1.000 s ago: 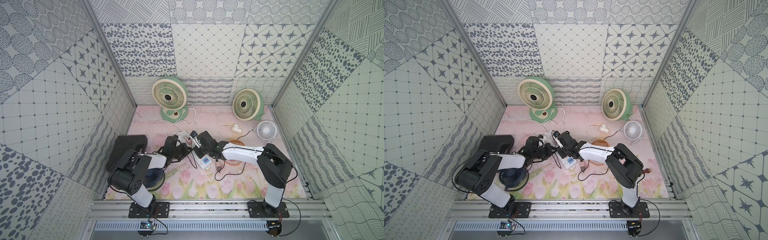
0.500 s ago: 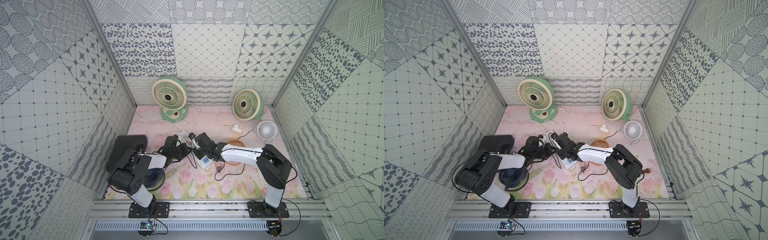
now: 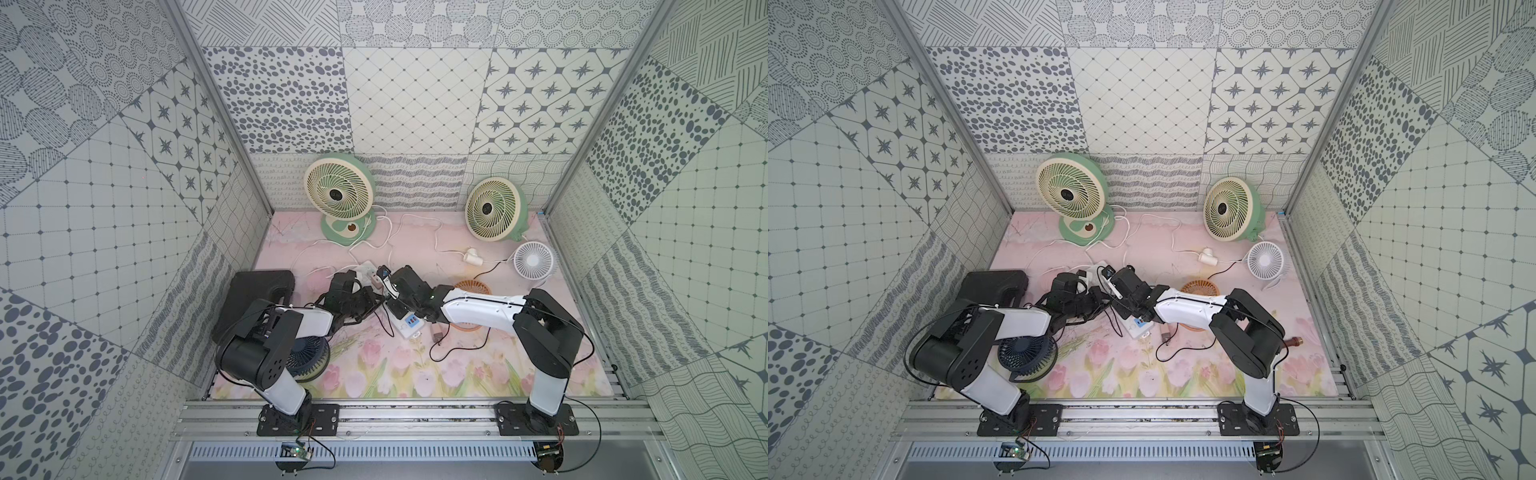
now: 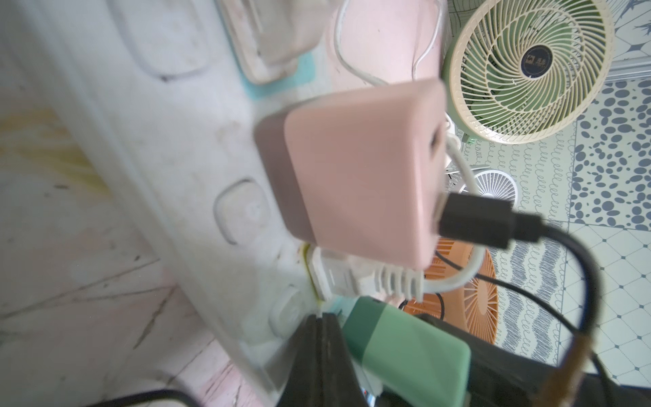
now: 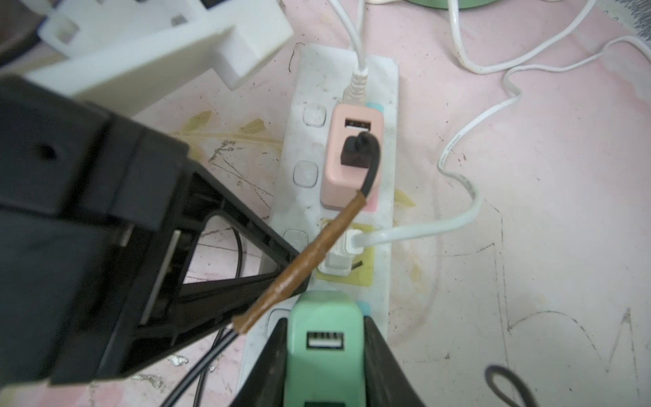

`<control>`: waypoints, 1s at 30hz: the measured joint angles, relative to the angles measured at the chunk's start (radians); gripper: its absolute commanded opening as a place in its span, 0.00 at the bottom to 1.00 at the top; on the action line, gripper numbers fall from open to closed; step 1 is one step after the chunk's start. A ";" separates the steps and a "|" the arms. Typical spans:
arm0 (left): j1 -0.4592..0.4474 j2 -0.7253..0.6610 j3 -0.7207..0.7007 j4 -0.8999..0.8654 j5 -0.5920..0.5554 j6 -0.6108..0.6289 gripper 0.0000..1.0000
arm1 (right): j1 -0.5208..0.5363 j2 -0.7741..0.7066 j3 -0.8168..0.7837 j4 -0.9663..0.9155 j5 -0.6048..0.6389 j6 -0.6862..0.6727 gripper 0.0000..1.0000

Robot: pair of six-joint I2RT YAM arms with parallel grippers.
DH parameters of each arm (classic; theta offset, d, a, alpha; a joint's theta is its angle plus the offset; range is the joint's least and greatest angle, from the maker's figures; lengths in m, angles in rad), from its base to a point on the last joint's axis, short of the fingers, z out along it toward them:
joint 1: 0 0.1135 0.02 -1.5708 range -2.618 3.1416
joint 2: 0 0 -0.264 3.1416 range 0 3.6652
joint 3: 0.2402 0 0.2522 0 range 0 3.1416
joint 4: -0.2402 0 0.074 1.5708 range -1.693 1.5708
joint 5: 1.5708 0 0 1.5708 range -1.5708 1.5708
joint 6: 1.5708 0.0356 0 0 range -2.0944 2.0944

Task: Unplug the desk fan from the power strip
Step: Remove the plug from the socket.

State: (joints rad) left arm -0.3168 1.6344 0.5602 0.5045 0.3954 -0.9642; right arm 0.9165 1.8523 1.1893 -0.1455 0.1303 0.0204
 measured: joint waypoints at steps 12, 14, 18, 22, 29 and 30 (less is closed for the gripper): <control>0.000 0.000 0.000 0.000 0.000 0.000 0.00 | 0.006 -0.008 -0.006 0.005 -0.011 0.002 0.12; 0.000 0.000 0.000 0.000 0.000 0.000 0.00 | 0.013 -0.008 -0.006 0.004 0.006 -0.006 0.12; 0.001 -0.003 -0.003 0.000 -0.002 0.000 0.00 | 0.003 -0.008 -0.006 0.004 0.008 -0.008 0.12; 0.001 -0.007 -0.008 0.001 -0.003 0.000 0.00 | -0.035 -0.025 -0.015 0.010 -0.053 0.018 0.13; 0.003 -0.007 -0.010 0.003 -0.002 0.000 0.00 | -0.051 -0.054 -0.025 0.024 -0.076 0.039 0.13; 0.003 -0.007 -0.010 0.003 -0.002 0.000 0.00 | -0.043 -0.054 -0.025 0.022 -0.076 0.039 0.13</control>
State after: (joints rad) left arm -0.3141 1.6272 0.5507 0.5079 0.3931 -0.9642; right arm 0.8738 1.7985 1.1645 -0.1238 0.0544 0.0597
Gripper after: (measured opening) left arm 0.063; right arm 0.312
